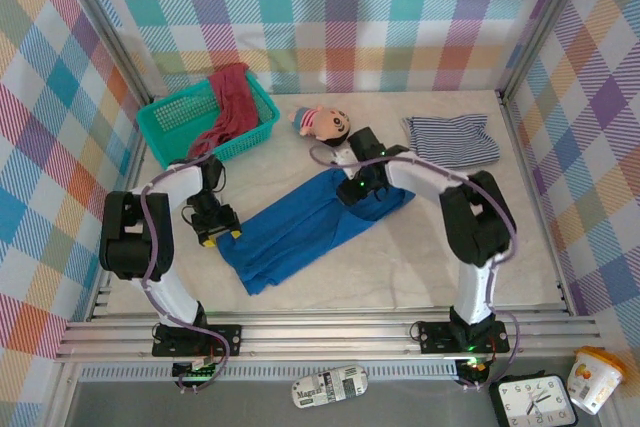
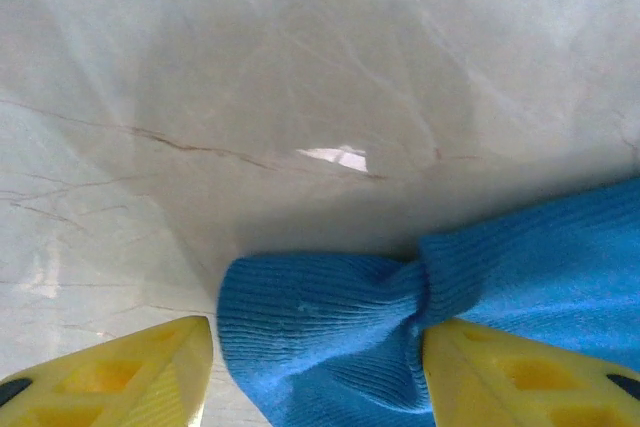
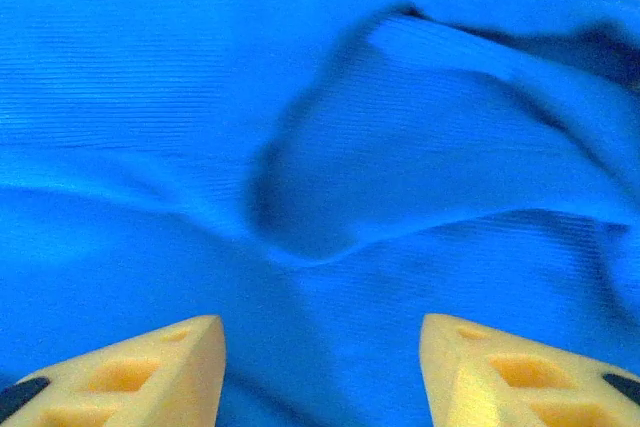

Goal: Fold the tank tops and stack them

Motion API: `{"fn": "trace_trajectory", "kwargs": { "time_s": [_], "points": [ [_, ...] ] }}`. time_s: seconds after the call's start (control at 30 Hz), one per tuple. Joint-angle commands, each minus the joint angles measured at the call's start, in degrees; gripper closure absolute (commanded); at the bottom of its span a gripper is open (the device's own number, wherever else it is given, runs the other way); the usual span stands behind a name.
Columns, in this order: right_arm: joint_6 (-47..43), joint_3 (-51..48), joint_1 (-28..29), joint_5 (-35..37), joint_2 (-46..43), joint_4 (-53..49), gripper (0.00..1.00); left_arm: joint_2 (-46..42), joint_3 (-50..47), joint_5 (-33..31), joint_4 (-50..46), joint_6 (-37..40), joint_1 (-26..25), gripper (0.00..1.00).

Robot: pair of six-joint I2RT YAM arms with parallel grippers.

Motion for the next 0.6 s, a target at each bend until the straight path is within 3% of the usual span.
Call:
{"fn": "trace_trajectory", "kwargs": {
  "time_s": [0.0,0.1,0.3,0.47,0.57],
  "points": [
    [1.7,-3.91,6.43,-6.75,-6.48,7.43,0.42,1.92,-0.81,0.57,-0.57,1.12,1.05,0.44],
    [2.95,-6.68,14.17,-7.75,-7.91,11.14,0.34,2.95,-0.92,1.03,-0.06,1.2,1.27,0.47],
    [-1.59,-6.97,27.07,-8.96,-4.46,16.8,0.29,4.32,0.32,2.66,0.21,1.2,1.31,0.54],
    [-7.45,-9.91,32.64,-10.72,-2.3,24.3,0.28,5.35,0.74,4.72,0.24,1.42,1.34,0.6],
    [-11.17,-7.52,34.88,-11.29,1.04,23.02,0.28,5.5,0.92,4.89,-0.04,1.64,1.36,0.62]
  ]
}}
